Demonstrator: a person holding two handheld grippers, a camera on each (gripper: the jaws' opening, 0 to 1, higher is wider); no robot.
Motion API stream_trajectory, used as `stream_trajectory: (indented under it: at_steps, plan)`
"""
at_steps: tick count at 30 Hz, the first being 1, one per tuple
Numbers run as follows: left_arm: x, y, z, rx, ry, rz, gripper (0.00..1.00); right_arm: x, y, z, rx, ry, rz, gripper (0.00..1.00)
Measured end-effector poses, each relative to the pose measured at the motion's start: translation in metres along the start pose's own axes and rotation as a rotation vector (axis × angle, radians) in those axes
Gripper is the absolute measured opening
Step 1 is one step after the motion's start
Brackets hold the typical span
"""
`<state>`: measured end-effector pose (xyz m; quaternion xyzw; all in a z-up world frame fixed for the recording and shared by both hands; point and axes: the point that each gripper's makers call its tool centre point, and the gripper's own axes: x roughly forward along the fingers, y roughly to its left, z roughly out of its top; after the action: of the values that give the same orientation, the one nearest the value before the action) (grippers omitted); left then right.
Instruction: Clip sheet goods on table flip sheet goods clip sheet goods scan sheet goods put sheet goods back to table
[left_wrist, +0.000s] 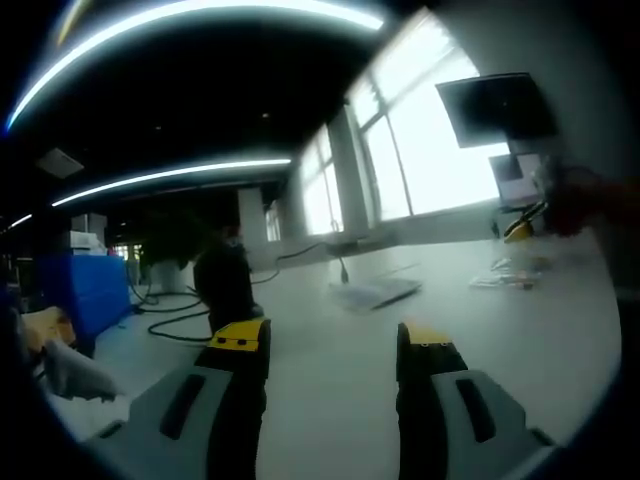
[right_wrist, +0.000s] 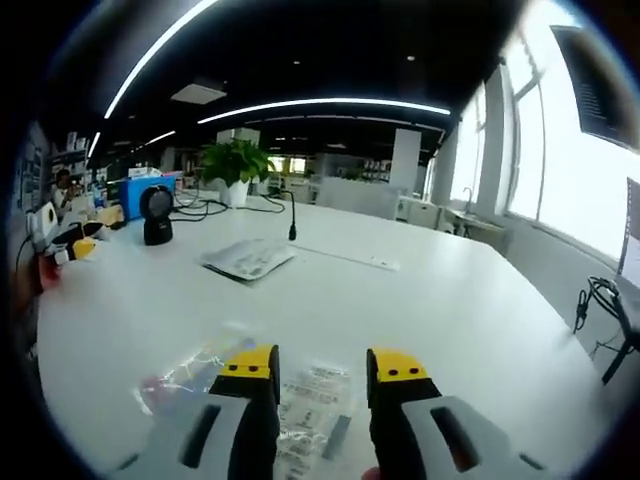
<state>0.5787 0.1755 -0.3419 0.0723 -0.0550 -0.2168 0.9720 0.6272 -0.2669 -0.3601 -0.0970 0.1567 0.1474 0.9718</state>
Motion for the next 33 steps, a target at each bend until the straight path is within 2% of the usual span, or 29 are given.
stream_trajectory:
  at_steps: [9, 12, 16, 26, 28, 29, 33]
  plan:
    - [-0.001, -0.002, 0.0, 0.005, 0.004, -0.001, 0.43, 0.011, -0.02, -0.014, 0.046, 0.039, -0.003, 0.25]
    - [-0.001, -0.004, 0.0, 0.012, 0.009, -0.007, 0.43, 0.012, -0.018, -0.014, 0.079, 0.033, 0.006, 0.24]
    - [0.0, -0.002, -0.001, 0.007, 0.008, -0.004, 0.43, 0.017, -0.016, -0.016, 0.076, 0.039, 0.013, 0.24]
    - [-0.001, -0.004, 0.001, 0.009, 0.007, -0.007, 0.43, 0.031, -0.011, -0.033, 0.069, 0.104, 0.038, 0.24]
    - [0.0, -0.004, 0.0, 0.009, 0.007, -0.007, 0.43, 0.033, -0.007, -0.035, 0.118, 0.109, 0.061, 0.24]
    - [0.0, -0.003, 0.0, 0.008, 0.007, -0.007, 0.43, 0.034, -0.008, -0.036, 0.175, 0.109, 0.064, 0.24]
    - [0.0, -0.003, -0.001, 0.007, 0.007, -0.005, 0.43, 0.036, -0.01, -0.042, 0.128, 0.134, 0.064, 0.24]
